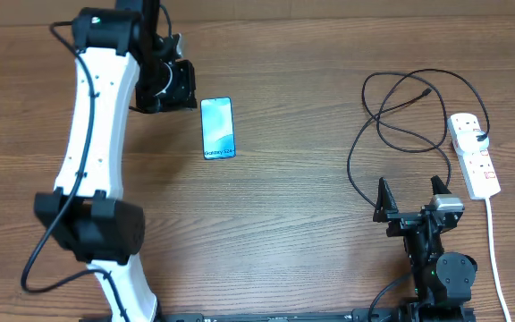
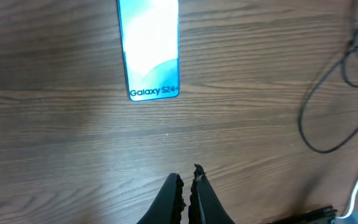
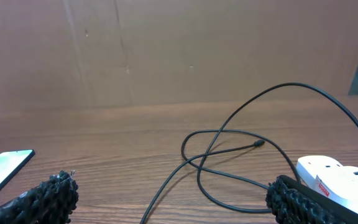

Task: Plug charger to phone and switch on socket
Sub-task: 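Move the left gripper forward over the Galaxy phone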

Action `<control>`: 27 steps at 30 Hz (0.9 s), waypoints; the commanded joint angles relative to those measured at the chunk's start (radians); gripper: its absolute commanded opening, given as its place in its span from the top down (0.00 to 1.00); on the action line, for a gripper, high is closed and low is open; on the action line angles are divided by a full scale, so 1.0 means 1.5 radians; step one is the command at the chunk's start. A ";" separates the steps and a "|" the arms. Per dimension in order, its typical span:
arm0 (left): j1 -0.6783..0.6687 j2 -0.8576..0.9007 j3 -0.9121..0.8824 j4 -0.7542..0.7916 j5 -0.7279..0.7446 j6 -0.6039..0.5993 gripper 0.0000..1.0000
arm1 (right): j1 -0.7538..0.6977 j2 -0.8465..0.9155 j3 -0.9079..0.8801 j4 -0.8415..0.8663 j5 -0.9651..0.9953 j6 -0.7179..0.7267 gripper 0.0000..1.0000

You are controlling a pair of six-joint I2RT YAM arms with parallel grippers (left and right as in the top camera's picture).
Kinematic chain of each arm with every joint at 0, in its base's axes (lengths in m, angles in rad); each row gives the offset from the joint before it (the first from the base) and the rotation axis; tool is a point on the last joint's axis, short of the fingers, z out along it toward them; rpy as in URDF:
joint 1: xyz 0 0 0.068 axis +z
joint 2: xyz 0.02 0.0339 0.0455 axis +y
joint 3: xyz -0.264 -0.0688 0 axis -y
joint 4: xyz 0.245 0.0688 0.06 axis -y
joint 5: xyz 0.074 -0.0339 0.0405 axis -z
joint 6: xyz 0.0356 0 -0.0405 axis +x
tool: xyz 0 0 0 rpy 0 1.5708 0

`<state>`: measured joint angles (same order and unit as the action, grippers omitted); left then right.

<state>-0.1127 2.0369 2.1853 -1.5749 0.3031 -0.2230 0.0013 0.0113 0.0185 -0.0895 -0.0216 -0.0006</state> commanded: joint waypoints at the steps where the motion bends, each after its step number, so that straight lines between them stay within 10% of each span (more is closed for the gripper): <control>1: -0.023 0.041 0.013 0.001 -0.029 -0.014 0.96 | -0.001 -0.005 -0.007 0.005 0.004 -0.003 0.00; 10: -0.065 0.121 0.013 0.004 -0.119 -0.025 0.92 | -0.001 -0.005 -0.007 0.005 0.004 -0.003 0.00; 17: -0.087 0.175 0.013 0.022 -0.157 -0.034 0.00 | -0.001 -0.005 -0.007 0.005 0.004 -0.003 0.00; 27: -0.101 0.277 0.013 0.058 -0.155 -0.047 0.00 | -0.001 -0.005 -0.007 0.005 0.004 -0.003 0.00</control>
<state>-0.2558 2.4039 2.1864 -1.5017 0.0849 -0.2684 0.0013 0.0109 0.0185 -0.0891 -0.0216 -0.0006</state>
